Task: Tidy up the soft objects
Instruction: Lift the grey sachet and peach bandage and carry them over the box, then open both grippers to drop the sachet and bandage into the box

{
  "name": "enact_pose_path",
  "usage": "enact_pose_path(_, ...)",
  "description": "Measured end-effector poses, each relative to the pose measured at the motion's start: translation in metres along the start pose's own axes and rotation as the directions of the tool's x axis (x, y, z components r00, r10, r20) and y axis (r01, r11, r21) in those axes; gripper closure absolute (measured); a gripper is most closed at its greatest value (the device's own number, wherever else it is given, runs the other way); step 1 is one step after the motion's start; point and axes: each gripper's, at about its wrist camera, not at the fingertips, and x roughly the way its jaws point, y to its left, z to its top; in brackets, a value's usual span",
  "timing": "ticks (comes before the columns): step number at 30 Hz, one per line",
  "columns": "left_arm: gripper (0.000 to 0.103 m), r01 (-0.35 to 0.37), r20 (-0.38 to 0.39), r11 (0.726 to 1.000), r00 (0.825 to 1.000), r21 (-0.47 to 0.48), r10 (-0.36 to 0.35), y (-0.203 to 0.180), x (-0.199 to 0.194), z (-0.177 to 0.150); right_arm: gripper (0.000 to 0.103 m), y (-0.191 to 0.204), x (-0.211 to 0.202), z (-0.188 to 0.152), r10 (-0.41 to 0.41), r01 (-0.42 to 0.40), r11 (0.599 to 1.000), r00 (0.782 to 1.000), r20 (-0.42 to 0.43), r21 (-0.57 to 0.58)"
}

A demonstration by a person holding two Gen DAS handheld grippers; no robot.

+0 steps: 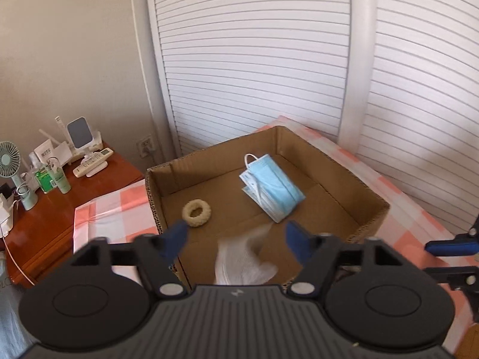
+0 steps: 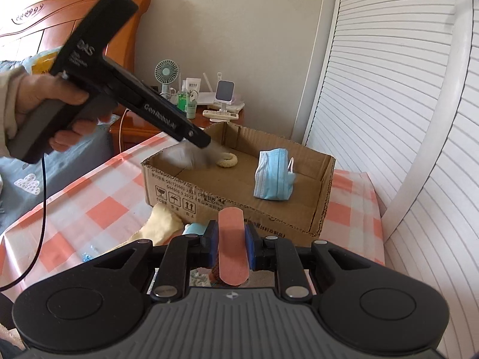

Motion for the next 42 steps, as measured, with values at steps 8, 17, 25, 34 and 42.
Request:
enact_pose_path(8, 0.007, 0.018, -0.016, 0.999, 1.0, -0.05, -0.019, -0.012, -0.039, -0.035, 0.081, -0.011, 0.008, 0.007, -0.021, 0.021, 1.0, 1.0, 0.005, 0.009)
enact_pose_path(17, 0.002, -0.09, -0.024, 0.986, 0.996, -0.141, 0.087, -0.026, -0.079, -0.082, 0.081, -0.028, 0.033, 0.036, -0.035, 0.035, 0.999, 0.999, 0.017, 0.024)
enact_pose_path(25, 0.002, -0.22, -0.023, 0.956, 0.975, -0.196, 0.22, -0.02, -0.096, -0.113, 0.08, -0.035, 0.072, 0.074, -0.04, 0.04, 0.999, 0.999, 0.015, 0.026)
enact_pose_path(34, 0.002, -0.204, -0.01, 0.96, 0.978, -0.192, 0.206, -0.026, -0.105, -0.114, 0.016, -0.031, 0.096, 0.07, -0.102, 0.104, 0.993, 0.994, -0.038, 0.053)
enact_pose_path(42, 0.002, -0.19, -0.02, 0.96, 0.982, -0.204, 0.19, -0.03, -0.106, -0.114, 0.005, -0.027, 0.064, 0.05, -0.135, 0.139, 0.986, 0.99, -0.044, 0.092)
